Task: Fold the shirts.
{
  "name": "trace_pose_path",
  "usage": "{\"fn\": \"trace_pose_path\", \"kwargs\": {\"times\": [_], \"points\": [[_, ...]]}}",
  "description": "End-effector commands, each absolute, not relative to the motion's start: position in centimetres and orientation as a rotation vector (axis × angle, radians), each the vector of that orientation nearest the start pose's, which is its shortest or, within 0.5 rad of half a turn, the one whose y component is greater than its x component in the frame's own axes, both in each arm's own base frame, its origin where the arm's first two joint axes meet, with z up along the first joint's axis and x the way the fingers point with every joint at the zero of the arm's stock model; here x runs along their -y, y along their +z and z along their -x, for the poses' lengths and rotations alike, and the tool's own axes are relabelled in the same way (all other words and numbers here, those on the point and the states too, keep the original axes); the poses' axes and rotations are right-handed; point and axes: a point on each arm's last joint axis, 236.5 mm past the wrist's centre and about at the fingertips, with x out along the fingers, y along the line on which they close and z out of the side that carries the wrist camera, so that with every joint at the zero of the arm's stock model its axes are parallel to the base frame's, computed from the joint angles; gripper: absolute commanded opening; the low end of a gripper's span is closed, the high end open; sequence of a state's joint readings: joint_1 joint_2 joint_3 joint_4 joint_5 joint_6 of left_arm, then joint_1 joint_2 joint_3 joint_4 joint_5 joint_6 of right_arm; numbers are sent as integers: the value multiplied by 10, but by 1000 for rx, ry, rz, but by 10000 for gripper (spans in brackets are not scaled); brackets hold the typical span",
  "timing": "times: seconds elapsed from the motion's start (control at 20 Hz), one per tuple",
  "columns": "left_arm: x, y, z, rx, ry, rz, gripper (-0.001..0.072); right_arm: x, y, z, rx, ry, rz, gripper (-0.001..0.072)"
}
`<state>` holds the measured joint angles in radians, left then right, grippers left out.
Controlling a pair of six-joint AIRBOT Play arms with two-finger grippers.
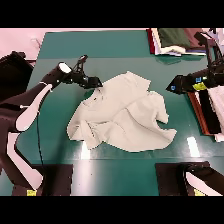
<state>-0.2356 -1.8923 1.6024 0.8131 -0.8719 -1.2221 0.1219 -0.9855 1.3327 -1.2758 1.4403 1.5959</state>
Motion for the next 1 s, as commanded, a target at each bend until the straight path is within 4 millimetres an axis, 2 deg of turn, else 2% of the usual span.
{"fn": "trace_pose_path", "kwargs": {"times": [0.0,0.05,0.1,0.15,0.25,0.35,0.4,0.45,0.55,0.65,0.85,0.9,0.95], "points": [[261,-50,-517,-1086,-635,306,434,-105,162,-315,-1103,327,-146,408],[263,-43,-519,-1078,-647,302,223,-103,162,-315,-1104,322,-144,408],[265,-34,-521,-1066,-661,295,21,-93,160,-315,-1112,291,-138,408],[265,-22,-523,-1057,-683,285,25,-81,156,-315,-1128,257,-143,409],[255,12,-530,-1022,-720,245,24,-45,130,-310,-1196,156,-192,408],[236,46,-542,-963,-709,206,24,-7,79,-296,-1300,47,-295,410],[226,64,-547,-927,-697,201,23,4,52,-289,-1339,21,-346,453],[221,76,-550,-902,-690,200,23,10,25,-284,-1378,15,-413,534],[215,88,-551,-876,-682,198,24,8,-20,-285,-1418,22,-560,532],[215,88,-548,-888,-686,201,24,-2,-49,-301,-1412,40,-650,529],[215,87,-546,-901,-683,212,24,-26,-82,-327,-1456,83,-609,505],[215,87,-546,-903,-683,214,24,-33,-85,-333,-1468,102,-592,481],[215,87,-546,-904,-682,215,24,-40,-87,-339,-1477,122,-569,396]]}}
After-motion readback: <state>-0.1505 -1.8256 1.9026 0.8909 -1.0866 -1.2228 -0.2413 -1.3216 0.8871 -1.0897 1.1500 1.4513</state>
